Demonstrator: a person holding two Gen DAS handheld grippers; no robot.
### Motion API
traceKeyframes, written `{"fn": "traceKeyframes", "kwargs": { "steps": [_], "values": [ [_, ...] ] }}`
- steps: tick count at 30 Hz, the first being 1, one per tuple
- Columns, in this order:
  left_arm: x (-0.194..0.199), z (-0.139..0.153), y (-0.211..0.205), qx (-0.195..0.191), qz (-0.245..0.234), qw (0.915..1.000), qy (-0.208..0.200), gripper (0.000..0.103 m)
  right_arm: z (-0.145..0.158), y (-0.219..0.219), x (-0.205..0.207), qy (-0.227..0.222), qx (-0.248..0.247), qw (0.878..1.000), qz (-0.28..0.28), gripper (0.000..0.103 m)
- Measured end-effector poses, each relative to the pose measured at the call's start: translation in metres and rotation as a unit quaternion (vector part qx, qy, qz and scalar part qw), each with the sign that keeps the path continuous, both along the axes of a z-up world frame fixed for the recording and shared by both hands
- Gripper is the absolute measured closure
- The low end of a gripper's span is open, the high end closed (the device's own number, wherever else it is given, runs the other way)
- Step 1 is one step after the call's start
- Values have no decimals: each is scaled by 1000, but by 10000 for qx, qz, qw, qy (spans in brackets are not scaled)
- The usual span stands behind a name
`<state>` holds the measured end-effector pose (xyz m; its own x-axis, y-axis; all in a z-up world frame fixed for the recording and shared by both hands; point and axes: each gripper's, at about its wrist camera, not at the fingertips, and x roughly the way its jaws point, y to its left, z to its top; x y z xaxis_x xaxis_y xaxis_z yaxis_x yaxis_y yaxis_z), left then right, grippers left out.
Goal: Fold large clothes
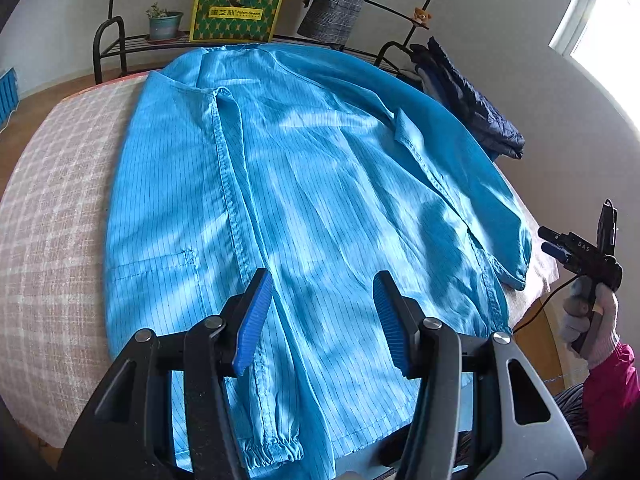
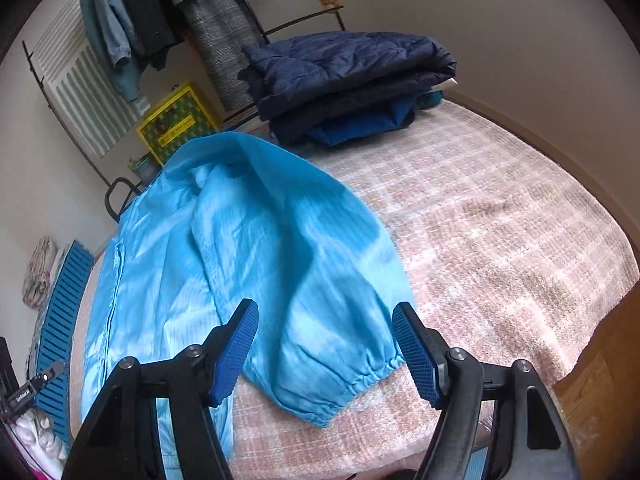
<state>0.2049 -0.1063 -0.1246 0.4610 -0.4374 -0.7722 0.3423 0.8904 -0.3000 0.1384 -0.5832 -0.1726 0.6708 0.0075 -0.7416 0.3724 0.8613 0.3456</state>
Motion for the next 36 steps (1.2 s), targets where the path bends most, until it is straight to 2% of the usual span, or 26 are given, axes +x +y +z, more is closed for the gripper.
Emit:
{"fn": "traceKeyframes", "kwargs": {
  "steps": [4, 10, 16, 17, 18, 19, 21, 23, 27, 30, 33, 36],
  "values": [
    [2, -2, -6, -16, -39, 10000, 48, 49, -10, -20, 7, 69, 99, 9997, -234, 30],
    [2, -3, -15, -12, -180, 9998, 11, 49, -34, -48, 16, 146, 423, 9987, -240, 30],
    [4, -9, -18, -24, -193, 9998, 102, 49, -52, -69, 21, -69, 1147, 9932, -202, 31],
    [4, -10, -18, -13, -190, 9998, 98, 49, -52, -68, 23, -79, 1237, 9922, -98, 42],
    [4, -10, -18, -3, -187, 9998, 95, 49, -52, -65, 26, -58, 1324, 9912, 57, 62],
    [5, -11, -18, 3, -182, 9998, 97, 49, -51, -61, 29, -31, 1363, 9905, 200, 71],
    [6, -11, -17, 9, -161, 9998, 99, 49, -41, -48, 30, -43, 1128, 9930, 360, 92],
    [7, -11, -17, -10, -138, 9998, 104, 49, -27, -36, 31, -75, 775, 9960, 436, 100],
    [6, -6, -14, -70, -122, 9999, 65, 49, 13, -12, 25, -284, -10, 9986, 445, 102],
    [6, -3, -11, -102, -77, 9999, 33, 49, 44, 15, 17, -559, -460, 9950, 681, 103],
    [7, 0, -5, -167, 14, 9999, 26, 49, 67, 51, 13, -768, -718, 9872, 1201, 103],
    [8, 4, 2, -249, 113, 9996, 19, 49, 79, 100, 10, -865, -1086, 9729, 1847, 103]
  ]
}}
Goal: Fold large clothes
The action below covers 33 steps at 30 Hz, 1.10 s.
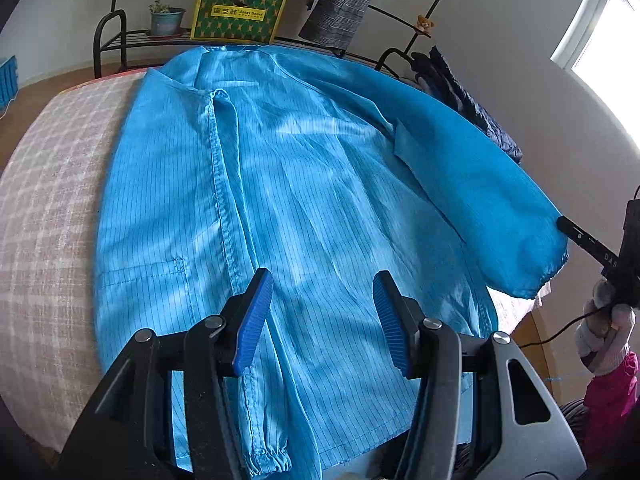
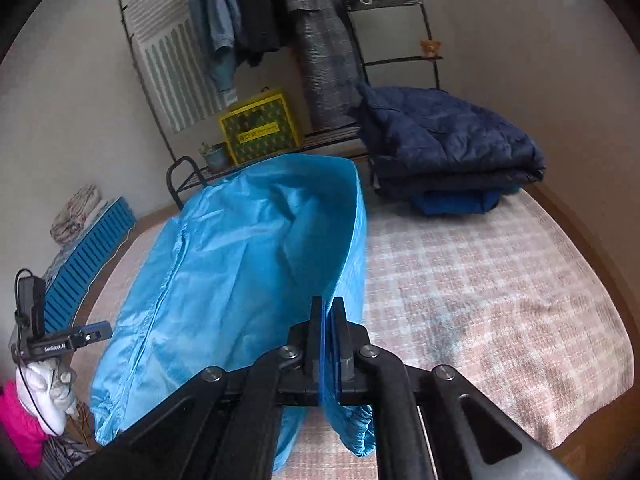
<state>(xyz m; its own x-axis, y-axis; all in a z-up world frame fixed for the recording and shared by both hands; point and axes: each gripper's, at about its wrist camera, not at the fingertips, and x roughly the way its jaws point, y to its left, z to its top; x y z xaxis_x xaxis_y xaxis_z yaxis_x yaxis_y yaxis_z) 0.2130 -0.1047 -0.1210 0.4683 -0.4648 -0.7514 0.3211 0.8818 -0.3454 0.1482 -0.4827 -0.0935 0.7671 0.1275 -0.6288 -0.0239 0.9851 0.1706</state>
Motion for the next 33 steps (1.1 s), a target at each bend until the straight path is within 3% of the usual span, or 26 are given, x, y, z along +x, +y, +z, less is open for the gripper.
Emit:
{"fn": "traceKeyframes", "kwargs": {
  "steps": [5, 10, 13, 15, 16, 18, 21, 22, 23, 24, 26, 28, 30, 33],
  "values": [
    [1, 4, 11, -73, 168, 9998, -21, 49, -18, 95, -5, 242, -627, 9892, 1300, 103],
    [5, -2, 21, -117, 248, 9995, 144, 49, -68, 174, -23, 752, -1085, 9545, 2676, 103],
    [7, -10, 25, -264, 303, 9985, 363, 49, -95, 198, -34, 876, -1715, 9393, 2838, 103],
    [6, -11, 27, -291, 340, 9982, 403, 49, -98, 186, -30, 960, -1535, 9461, 2687, 102],
    [6, -11, 28, -292, 349, 9982, 401, 49, -95, 174, -26, 978, -1363, 9530, 2522, 98],
    [6, -12, 27, -282, 352, 9982, 406, 49, -88, 148, -17, 912, -1143, 9682, 2030, 63],
    [6, -14, 22, -279, 311, 9982, 433, 49, -80, 114, -3, 928, -838, 9807, 1503, 56],
    [6, -15, 19, -269, 280, 9983, 439, 49, -80, 107, 1, 1000, -795, 9824, 1362, 48],
    [6, -16, 16, -253, 248, 9984, 441, 49, -81, 103, 6, 1094, -725, 9824, 1332, 32],
    [6, -16, 14, -241, 214, 9985, 443, 49, -82, 100, 11, 1125, -725, 9828, 1273, 29],
    [6, -17, 10, -210, 152, 9987, 445, 49, -88, 101, 21, 1219, -869, 9819, 1160, 29],
    [4, -17, 8, -174, 114, 9989, 424, 49, -97, 105, 33, 1406, -1148, 9780, 1033, 37],
    [4, -16, 8, -154, 83, 9991, 393, 49, -108, 108, 40, 1593, -1378, 9724, 1003, 71],
    [3, -14, 12, -156, 103, 9992, 358, 49, -116, 100, 45, 1765, -1371, 9715, 785, 103]
  ]
}}
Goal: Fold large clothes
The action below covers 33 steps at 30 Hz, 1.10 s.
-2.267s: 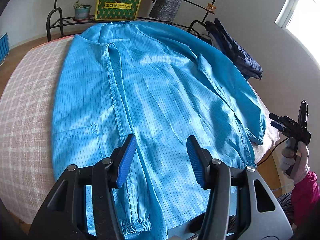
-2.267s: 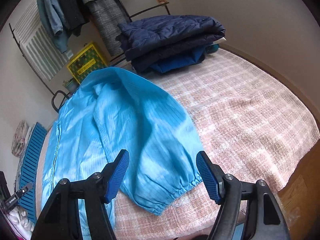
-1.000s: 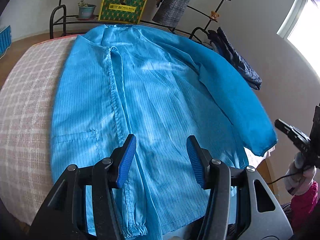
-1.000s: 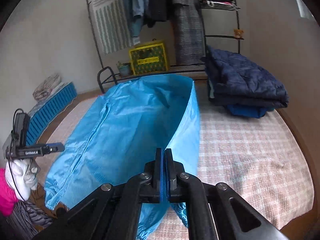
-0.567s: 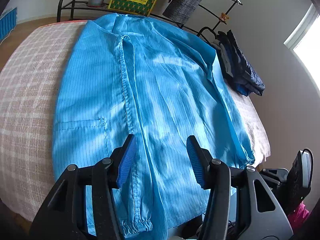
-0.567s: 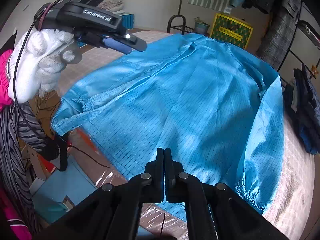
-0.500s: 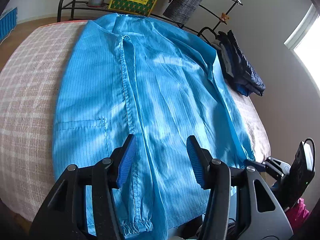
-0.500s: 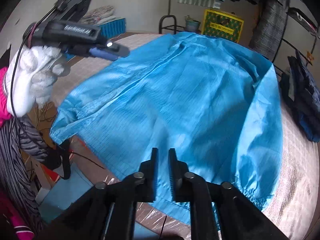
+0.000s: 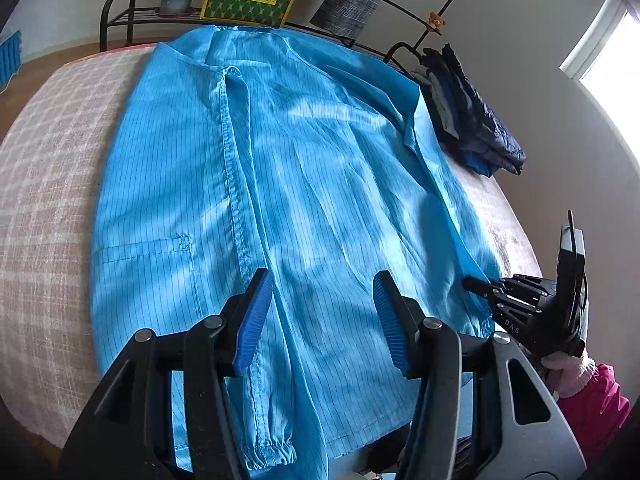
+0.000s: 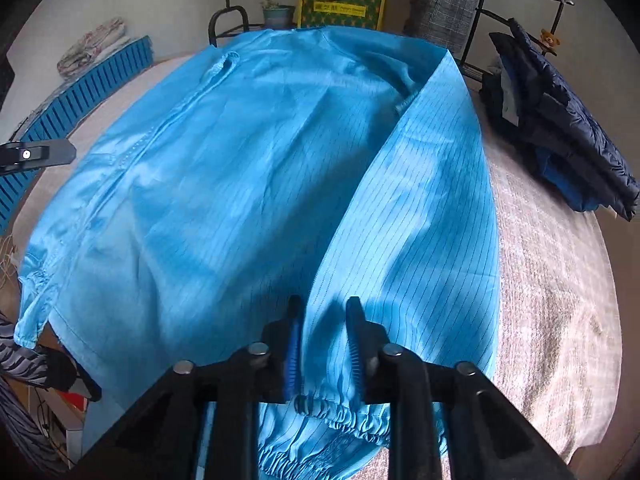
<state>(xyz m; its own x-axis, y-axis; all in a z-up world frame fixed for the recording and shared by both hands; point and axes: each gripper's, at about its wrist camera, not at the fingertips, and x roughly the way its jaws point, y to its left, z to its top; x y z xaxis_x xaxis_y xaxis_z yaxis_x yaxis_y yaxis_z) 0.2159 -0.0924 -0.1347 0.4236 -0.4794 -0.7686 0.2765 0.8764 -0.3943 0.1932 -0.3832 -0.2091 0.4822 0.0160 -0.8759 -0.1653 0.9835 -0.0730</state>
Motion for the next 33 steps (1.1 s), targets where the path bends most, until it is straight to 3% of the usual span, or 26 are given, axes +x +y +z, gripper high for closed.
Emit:
{"fn": "traceKeyframes", "kwargs": {
  "steps": [4, 9, 13, 16, 19, 20, 21, 23, 28, 33],
  "values": [
    [1, 1, 8, -49, 97, 9999, 3, 49, 24, -7, -9, -292, 463, 9984, -118, 103],
    [4, 1, 13, -96, 230, 9997, -9, 49, 55, 36, -45, -486, 1135, 9877, 959, 103],
    [6, -6, 14, -147, 289, 9993, 159, 49, 27, 88, -70, 43, 903, 9746, 2048, 103],
    [5, -12, 10, -126, 229, 9993, 254, 49, 6, 104, -81, 350, 647, 9665, 2459, 103],
    [5, -16, 4, -68, 145, 9994, 308, 49, 4, 100, -82, 417, 727, 9660, 2447, 103],
    [5, -18, 2, -69, 122, 9993, 341, 49, 8, 96, -78, 382, 795, 9676, 2366, 97],
    [4, -20, 0, -98, 101, 9992, 379, 49, 14, 91, -76, 343, 958, 9674, 2321, 80],
    [4, -23, -3, -164, 49, 9987, 470, 49, 31, 78, -77, 164, 1381, 9633, 2298, 65],
    [2, -37, -12, -530, -41, 9946, 887, 49, 72, 44, -69, -240, 2212, 9498, 2198, 63],
    [5, -64, -19, -1280, 63, 9775, 1673, 49, 90, 1, -38, -514, 2277, 9609, 1492, 62]
  ]
}}
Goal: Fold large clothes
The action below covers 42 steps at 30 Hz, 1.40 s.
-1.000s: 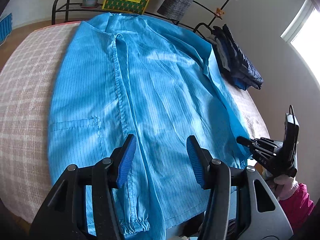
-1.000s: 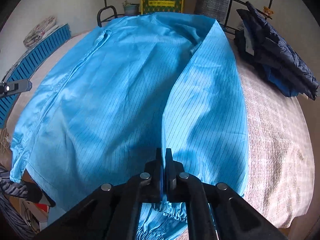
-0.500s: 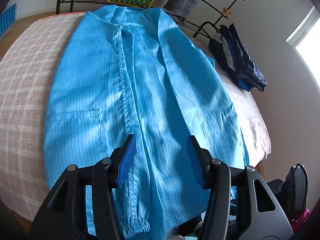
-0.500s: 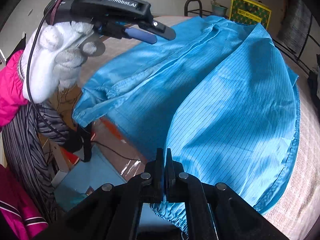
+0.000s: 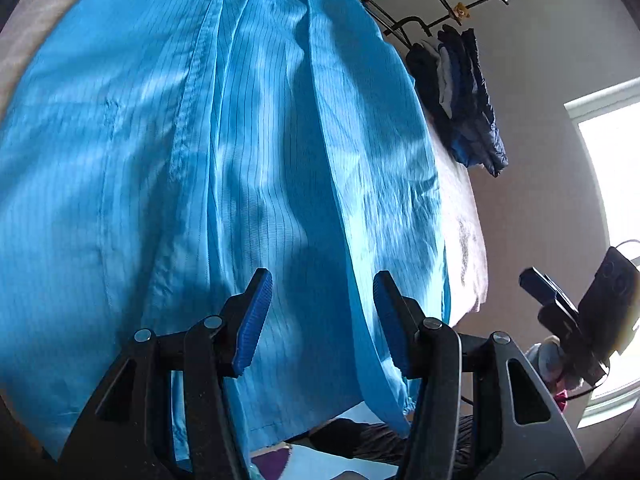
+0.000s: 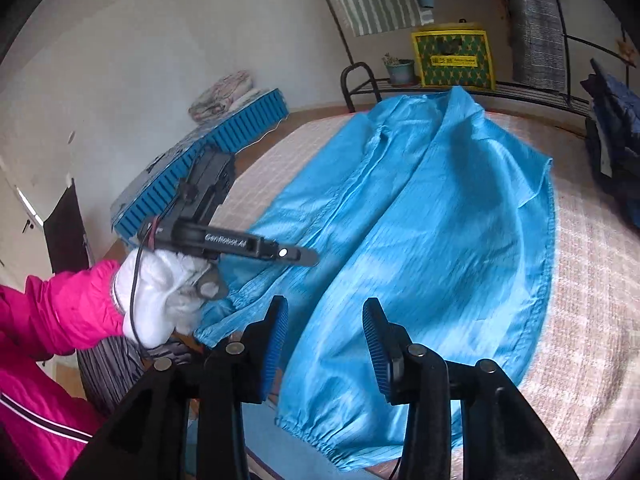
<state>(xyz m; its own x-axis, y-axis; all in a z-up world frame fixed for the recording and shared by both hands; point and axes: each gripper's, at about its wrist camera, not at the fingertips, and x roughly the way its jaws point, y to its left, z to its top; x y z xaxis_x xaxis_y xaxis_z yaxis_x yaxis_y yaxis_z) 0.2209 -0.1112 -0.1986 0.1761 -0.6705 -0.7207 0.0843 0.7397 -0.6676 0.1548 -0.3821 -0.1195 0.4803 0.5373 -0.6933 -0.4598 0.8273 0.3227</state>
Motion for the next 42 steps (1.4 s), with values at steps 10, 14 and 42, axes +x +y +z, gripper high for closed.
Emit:
{"fn": "traceKeyframes", "kwargs": {
  "steps": [10, 14, 42],
  "values": [
    [7, 0, -19, 226, -245, 9990, -301, 50, -11, -78, 112, 163, 56, 9920, -1253, 60],
    [10, -3, -31, 397, -502, 9971, -404, 72, -31, -99, 158, 472, 268, 9852, -1628, 60],
    [-19, -4, -80, 632, -1482, 9821, -977, 103, -87, -116, 314, 738, 18, 9673, -2427, 103]
  ]
}}
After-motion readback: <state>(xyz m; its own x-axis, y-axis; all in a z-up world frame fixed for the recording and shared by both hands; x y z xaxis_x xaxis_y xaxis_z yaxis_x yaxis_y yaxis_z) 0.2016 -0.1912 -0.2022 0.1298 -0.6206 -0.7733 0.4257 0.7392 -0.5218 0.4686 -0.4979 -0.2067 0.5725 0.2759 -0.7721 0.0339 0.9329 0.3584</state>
